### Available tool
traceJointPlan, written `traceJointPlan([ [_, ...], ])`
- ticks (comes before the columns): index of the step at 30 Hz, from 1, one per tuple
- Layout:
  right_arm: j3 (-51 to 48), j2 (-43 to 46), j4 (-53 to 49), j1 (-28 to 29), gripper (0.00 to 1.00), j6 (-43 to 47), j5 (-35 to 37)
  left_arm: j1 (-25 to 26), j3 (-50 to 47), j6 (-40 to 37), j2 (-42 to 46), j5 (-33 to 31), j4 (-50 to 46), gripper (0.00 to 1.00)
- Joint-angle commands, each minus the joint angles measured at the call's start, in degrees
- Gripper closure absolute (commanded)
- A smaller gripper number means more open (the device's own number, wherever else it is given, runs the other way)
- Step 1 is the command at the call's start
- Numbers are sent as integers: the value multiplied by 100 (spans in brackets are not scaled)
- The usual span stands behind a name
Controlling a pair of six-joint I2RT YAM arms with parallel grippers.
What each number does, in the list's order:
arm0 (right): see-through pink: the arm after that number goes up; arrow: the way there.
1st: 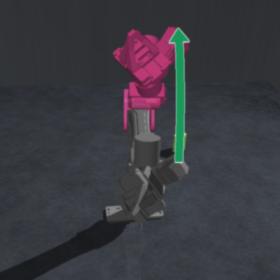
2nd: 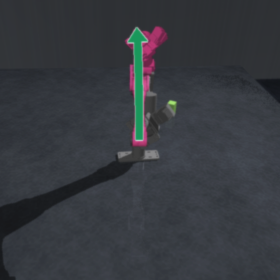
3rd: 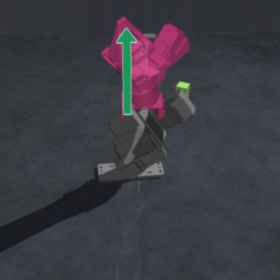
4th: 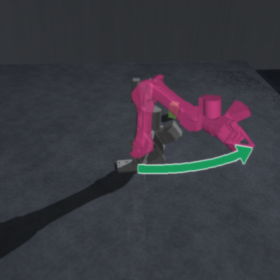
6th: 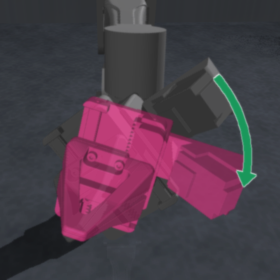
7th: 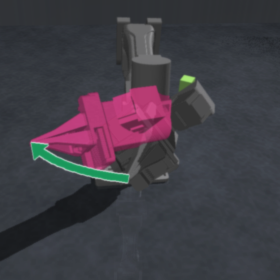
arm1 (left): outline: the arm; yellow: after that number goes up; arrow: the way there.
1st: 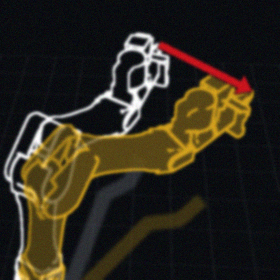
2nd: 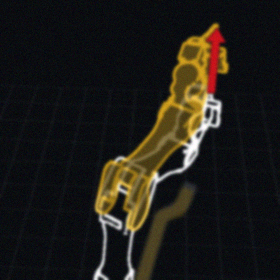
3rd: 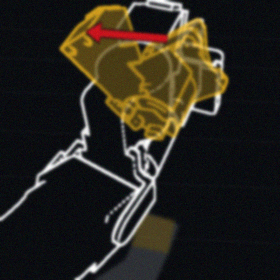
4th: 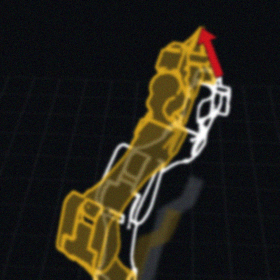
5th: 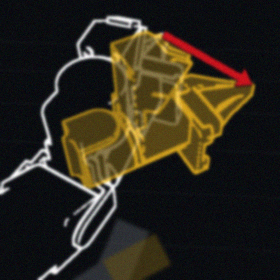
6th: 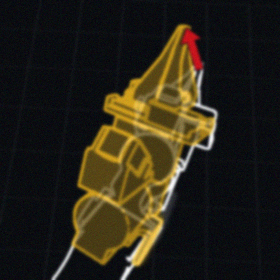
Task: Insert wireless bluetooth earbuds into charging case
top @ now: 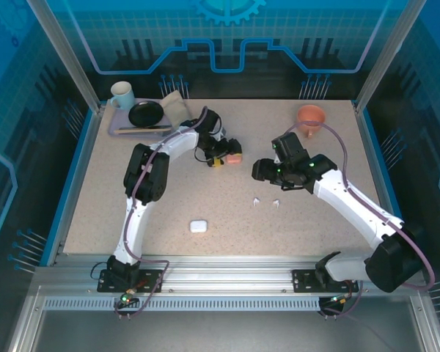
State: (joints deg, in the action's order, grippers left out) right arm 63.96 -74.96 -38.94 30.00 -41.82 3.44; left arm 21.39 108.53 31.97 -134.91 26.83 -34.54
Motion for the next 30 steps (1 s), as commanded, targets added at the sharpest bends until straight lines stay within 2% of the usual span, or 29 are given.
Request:
traceJointPlan([
  [1,68,51,-129,296,32,-53,309,-175,111,-286,391,-303,-687,1],
  [5,55,8,-281,769,29,-217,631,-322,-204,-358,1222,-481,-692,1],
  [9,122,-330,-365,1488,28,-567,1012,-463,-979,-357,2321,-837,-350,1],
  [13,511,-1119,-530,2195,27,-918,1256,-620,-2025,-198,3504,-1454,151,1],
  [15,866,-1665,-701,2503,21,-1111,1397,-724,-2508,-72,4074,-1869,311,1],
  [20,1991,-3033,-1227,2969,17,-1500,1463,-1132,-3608,486,5339,-2719,566,1],
  [28,3716,-4715,-1980,3356,16,-2129,1266,-2197,-4806,1532,6615,-2755,684,1],
  [30,3967,-4992,-2138,3420,15,-2330,1234,-2513,-4930,1867,6729,-2517,579,1],
])
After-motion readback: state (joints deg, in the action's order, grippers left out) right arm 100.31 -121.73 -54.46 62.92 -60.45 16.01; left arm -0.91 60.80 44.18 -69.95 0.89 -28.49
